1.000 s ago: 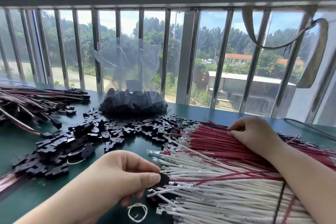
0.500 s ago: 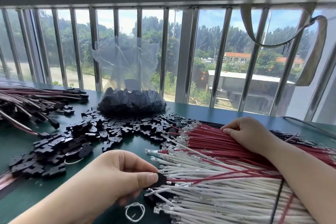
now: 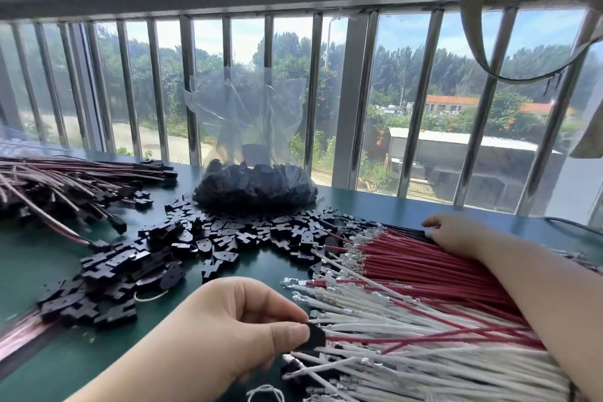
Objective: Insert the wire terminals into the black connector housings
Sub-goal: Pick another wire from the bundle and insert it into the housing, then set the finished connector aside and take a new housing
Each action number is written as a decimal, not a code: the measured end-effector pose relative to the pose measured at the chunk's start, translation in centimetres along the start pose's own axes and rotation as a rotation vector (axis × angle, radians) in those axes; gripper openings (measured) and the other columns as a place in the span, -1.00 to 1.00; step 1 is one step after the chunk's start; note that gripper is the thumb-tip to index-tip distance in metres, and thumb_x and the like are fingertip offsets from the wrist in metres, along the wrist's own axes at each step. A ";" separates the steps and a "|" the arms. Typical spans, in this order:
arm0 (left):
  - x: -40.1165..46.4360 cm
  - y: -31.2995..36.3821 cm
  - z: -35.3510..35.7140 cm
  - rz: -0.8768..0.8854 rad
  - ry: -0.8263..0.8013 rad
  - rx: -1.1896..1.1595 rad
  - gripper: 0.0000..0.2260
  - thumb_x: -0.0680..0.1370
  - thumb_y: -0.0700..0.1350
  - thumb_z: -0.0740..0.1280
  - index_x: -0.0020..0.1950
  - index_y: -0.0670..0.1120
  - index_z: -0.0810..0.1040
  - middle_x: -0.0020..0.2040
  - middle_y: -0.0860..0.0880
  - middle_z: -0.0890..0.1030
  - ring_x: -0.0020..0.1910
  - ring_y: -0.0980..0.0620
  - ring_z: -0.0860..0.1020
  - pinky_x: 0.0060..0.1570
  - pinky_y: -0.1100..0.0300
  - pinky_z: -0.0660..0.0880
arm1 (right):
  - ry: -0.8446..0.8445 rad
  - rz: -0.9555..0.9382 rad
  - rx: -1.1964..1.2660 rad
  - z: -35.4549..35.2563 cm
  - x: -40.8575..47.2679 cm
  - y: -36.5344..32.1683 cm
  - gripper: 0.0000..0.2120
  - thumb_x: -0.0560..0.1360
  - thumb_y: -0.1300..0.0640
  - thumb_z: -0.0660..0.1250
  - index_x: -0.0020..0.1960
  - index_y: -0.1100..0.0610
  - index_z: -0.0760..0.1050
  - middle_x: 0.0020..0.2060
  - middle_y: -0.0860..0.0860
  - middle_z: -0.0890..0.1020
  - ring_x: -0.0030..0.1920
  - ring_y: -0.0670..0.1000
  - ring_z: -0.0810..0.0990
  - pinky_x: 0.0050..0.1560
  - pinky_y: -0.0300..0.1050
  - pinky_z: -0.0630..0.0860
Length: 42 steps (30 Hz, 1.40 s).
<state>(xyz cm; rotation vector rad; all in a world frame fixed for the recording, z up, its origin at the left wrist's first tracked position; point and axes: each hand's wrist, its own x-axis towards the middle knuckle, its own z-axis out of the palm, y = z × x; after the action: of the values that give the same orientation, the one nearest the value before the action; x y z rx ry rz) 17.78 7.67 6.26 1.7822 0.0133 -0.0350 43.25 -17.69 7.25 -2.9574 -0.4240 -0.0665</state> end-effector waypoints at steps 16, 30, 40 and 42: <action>0.4 -0.9 -0.1 -0.013 0.028 -0.033 -0.62 0.05 0.04 0.64 -0.19 0.00 0.71 -0.39 -0.09 0.66 -0.53 0.08 0.49 -0.53 0.29 0.38 | 0.198 -0.093 0.079 0.2 -0.5 0.1 -0.90 0.52 0.20 0.27 -0.08 0.09 0.56 -0.04 0.05 0.63 -0.09 0.00 0.49 -0.05 -0.17 0.37; 0.2 -0.5 -0.4 -0.008 -0.027 0.044 -0.79 0.22 0.04 0.59 -0.20 0.08 0.68 -0.40 0.04 0.65 -0.52 0.17 0.49 -0.48 0.36 0.38 | 0.690 -0.271 0.290 -2.0 -4.8 -2.6 -0.71 0.43 -0.14 0.34 -0.43 -0.11 0.46 -0.59 -0.19 0.46 -0.50 -0.16 0.44 -0.42 -0.24 0.30; 0.9 -1.2 -0.4 -0.011 0.049 -0.126 -0.93 0.43 -0.16 0.46 -0.25 -0.02 0.70 -0.32 -0.11 0.68 -0.33 -0.04 0.58 -0.42 0.20 0.48 | 0.527 -0.392 0.598 -5.4 -8.0 -7.1 -0.56 0.50 0.39 0.24 -0.03 -0.14 0.63 -0.39 -0.24 0.63 -0.57 -0.25 0.42 -0.56 -0.52 0.25; 0.7 -1.1 -0.3 -0.019 0.024 -0.219 -0.98 0.33 -0.17 0.50 -0.27 -0.09 0.70 -0.33 -0.18 0.67 -0.36 -0.06 0.57 -0.50 0.23 0.46 | 0.392 -0.410 0.675 -5.5 -9.1 -7.4 -0.79 0.46 0.13 0.39 -0.19 -0.19 0.65 -0.46 -0.13 0.61 -0.62 -0.16 0.29 -0.58 -0.49 0.22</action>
<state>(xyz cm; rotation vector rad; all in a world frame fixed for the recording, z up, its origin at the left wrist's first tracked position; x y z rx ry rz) 18.44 8.14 5.25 1.5632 0.0497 -0.0244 32.31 -14.07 13.19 -2.0994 -0.7956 -0.4425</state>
